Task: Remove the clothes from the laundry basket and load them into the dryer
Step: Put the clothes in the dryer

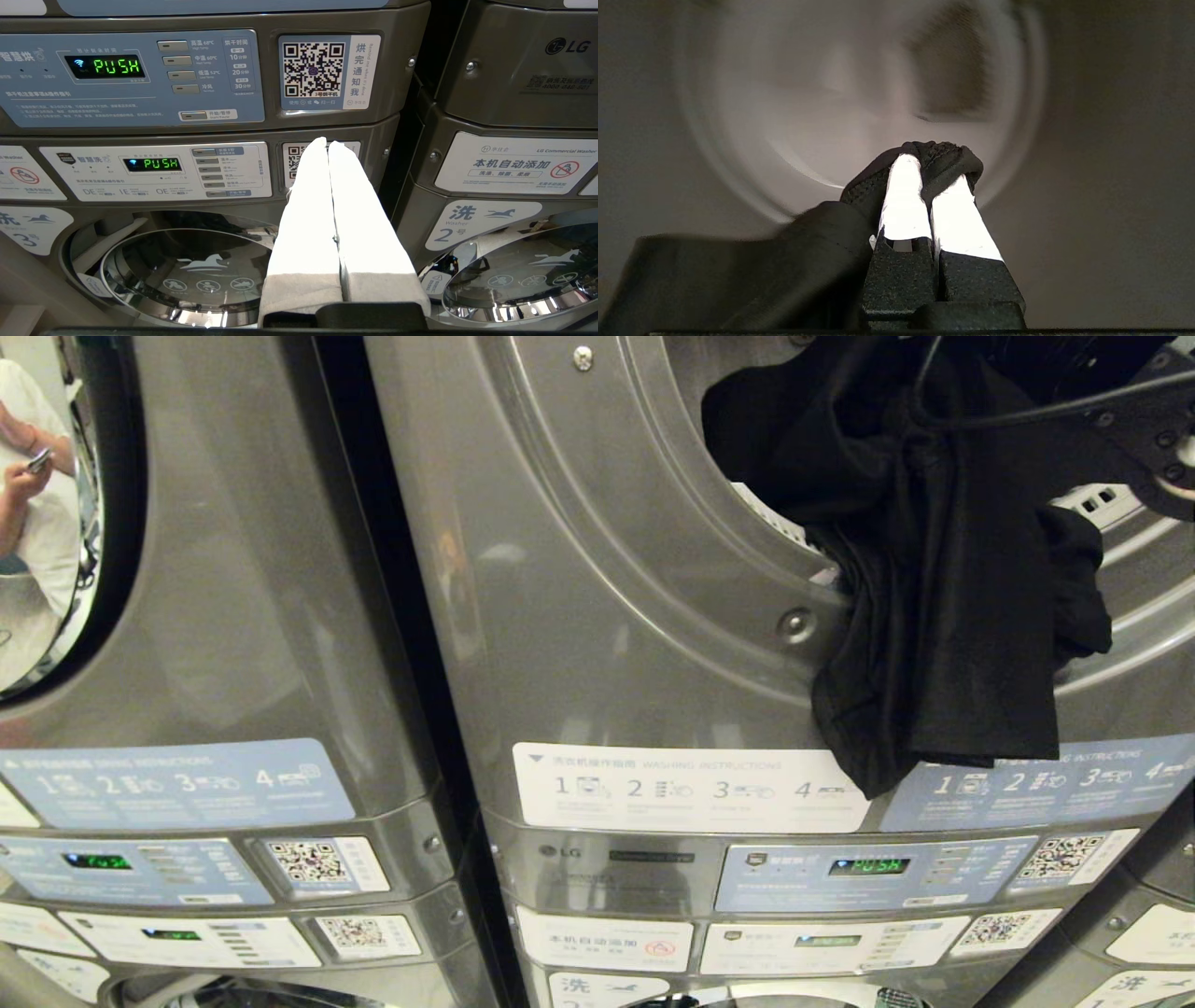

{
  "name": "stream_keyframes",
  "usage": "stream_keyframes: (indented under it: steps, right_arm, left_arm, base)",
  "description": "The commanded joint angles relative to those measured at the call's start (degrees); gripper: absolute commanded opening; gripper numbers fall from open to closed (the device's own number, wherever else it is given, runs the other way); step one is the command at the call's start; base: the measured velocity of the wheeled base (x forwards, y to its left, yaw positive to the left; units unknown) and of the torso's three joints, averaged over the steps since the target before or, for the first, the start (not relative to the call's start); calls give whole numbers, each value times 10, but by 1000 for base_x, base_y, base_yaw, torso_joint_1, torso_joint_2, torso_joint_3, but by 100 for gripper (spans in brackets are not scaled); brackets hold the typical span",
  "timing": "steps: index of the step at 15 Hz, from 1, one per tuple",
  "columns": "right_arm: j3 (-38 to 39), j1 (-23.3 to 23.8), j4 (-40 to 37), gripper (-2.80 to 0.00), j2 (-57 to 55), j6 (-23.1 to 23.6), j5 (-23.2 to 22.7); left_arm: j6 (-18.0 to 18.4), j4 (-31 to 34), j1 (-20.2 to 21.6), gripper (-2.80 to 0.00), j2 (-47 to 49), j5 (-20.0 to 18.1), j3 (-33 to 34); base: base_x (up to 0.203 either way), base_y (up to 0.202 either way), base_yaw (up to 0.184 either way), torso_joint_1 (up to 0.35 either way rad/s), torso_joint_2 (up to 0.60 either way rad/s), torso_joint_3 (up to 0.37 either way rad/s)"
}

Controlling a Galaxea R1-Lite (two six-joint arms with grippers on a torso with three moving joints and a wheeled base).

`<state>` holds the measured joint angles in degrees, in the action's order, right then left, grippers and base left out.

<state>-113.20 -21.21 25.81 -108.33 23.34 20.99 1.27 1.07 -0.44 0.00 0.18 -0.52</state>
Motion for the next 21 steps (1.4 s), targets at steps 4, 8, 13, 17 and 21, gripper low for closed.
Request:
stream_keyframes:
  steps: [4,8,13,17,21]
  right_arm:
    - [-2,43,8,-280,-32,-5,5]
    - [-2,36,2,0,-30,-6,3]
    - [-1,-3,-54,0,-5,-36,4]
    - [-1,-6,-173,0,28,-41,4]
    - [-1,-7,-300,0,70,-50,-1]
  left_arm:
    - [1,1,0,-280,0,0,0]
    - [1,1,0,-280,0,-1,0]
    - [1,1,0,-280,0,0,0]
    - [0,1,0,-280,0,0,0]
    - [0,0,0,-280,0,0,0]
  base:
    - [0,0,0,0,0,0]
    - [0,0,0,0,0,0]
    - [0,0,0,0,0,0]
    - [0,0,0,0,0,0]
    - [0,0,0,0,0,0]
